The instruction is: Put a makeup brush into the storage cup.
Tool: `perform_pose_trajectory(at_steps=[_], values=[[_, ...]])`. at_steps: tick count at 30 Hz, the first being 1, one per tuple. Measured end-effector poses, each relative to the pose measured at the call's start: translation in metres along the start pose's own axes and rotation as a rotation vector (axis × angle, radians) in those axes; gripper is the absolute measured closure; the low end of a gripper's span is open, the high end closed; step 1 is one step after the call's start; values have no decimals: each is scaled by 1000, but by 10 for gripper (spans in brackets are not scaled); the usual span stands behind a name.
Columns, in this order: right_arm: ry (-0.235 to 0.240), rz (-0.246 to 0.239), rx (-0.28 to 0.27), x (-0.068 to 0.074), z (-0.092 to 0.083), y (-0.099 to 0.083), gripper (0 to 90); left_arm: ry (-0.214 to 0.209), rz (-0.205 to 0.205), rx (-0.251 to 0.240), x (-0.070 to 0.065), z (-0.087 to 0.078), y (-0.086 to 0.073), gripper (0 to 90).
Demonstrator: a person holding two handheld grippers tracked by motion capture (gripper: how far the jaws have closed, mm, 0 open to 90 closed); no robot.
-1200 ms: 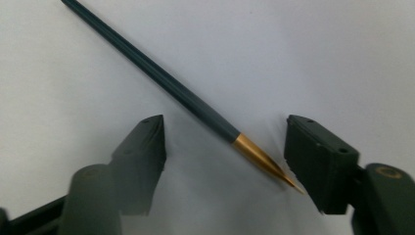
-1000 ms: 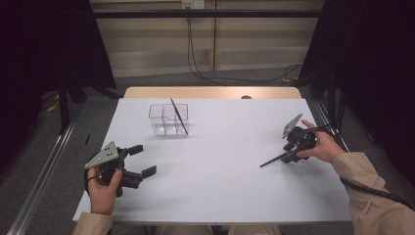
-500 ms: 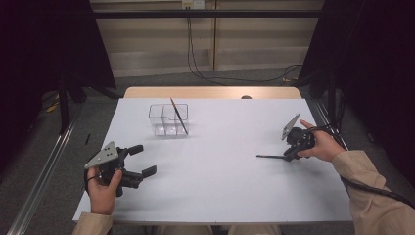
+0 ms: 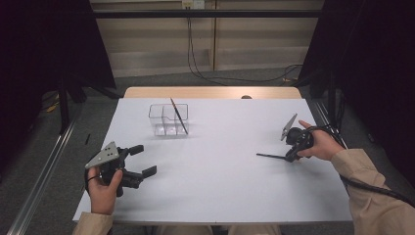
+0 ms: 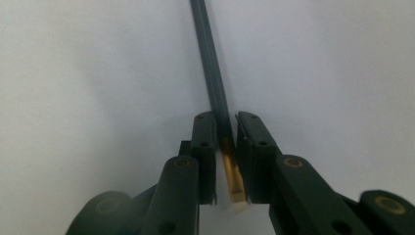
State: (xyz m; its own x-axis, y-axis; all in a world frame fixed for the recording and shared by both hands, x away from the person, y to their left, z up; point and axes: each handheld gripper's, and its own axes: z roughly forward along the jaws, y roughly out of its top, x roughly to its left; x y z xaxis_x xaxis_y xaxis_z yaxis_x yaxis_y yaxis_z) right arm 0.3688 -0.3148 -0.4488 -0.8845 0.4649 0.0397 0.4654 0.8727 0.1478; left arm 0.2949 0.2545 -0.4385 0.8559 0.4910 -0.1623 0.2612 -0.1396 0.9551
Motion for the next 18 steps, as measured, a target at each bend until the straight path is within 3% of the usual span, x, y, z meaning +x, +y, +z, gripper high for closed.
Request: perform_pose_trajectory(at_steps=[11,18], values=[[-5,11,52,2,1,7,839,1,-2,2,0,1,-1,27],[-8,12,49,4,1,7,844,2,-3,3,0,1,-1,27]])
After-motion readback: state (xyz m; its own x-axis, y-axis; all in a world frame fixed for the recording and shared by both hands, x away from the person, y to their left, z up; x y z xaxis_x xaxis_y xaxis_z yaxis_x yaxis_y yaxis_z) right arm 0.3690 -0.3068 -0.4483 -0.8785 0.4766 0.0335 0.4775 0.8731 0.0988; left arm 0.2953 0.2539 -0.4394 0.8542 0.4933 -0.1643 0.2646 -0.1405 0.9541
